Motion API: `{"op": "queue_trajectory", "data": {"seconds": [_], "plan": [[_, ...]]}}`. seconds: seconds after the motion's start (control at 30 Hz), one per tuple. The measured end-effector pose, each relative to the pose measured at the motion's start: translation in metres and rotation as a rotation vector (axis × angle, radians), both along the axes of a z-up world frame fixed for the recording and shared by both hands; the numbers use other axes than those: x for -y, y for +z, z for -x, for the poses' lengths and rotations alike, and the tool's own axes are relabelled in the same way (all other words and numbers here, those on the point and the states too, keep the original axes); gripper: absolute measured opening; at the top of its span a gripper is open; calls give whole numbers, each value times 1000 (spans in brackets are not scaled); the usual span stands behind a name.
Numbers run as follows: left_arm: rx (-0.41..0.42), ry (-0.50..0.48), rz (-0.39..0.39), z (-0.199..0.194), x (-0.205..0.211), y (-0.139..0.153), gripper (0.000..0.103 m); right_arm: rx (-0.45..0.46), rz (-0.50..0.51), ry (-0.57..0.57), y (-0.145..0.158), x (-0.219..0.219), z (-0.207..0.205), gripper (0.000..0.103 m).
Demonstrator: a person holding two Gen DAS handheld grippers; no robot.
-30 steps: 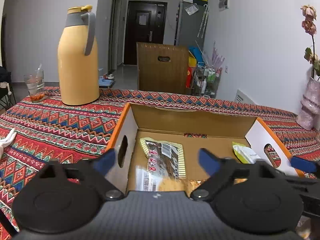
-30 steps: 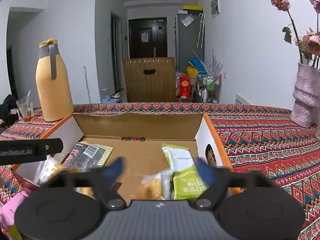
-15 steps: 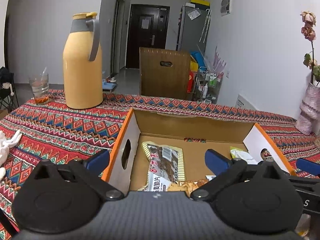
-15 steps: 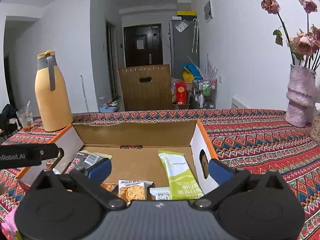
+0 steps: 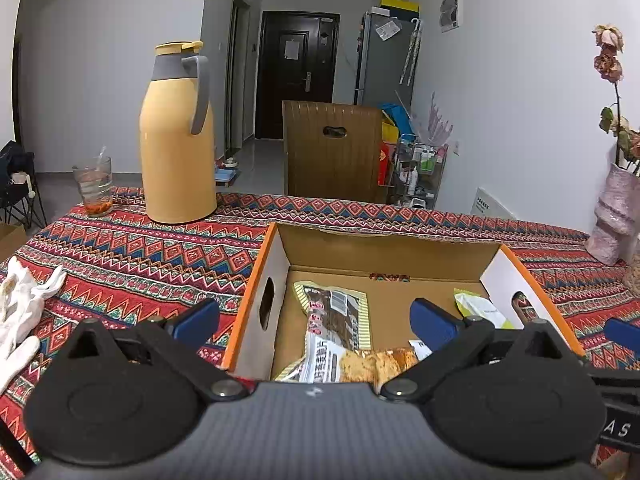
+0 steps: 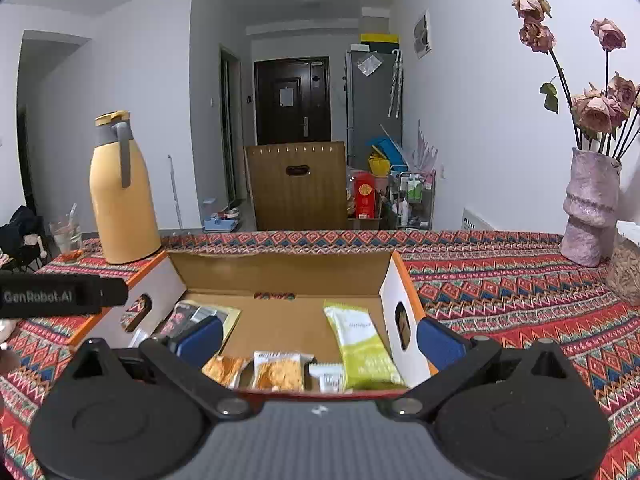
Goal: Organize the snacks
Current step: 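Move both grippers back to the pile and grasp a cracker packet with the right gripper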
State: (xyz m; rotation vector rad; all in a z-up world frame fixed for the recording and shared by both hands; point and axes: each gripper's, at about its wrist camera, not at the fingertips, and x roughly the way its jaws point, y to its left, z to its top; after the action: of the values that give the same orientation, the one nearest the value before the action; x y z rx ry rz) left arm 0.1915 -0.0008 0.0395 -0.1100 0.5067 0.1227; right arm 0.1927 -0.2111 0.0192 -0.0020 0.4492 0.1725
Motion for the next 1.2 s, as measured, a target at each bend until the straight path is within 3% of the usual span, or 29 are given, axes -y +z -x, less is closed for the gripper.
{"op": "queue_trajectory", "data": {"seconds": [0.43, 0.8, 1.2], "plan": [[-28, -45, 11, 51, -8, -9, 103, -34, 18, 14, -12, 14, 57, 103], [-106, -53, 11, 82, -19, -46, 103, -119, 13, -9, -39, 36, 91, 103], [-114, -35, -6, 84, -18, -72, 103, -209, 10, -104, -61, 53, 82, 103]]}}
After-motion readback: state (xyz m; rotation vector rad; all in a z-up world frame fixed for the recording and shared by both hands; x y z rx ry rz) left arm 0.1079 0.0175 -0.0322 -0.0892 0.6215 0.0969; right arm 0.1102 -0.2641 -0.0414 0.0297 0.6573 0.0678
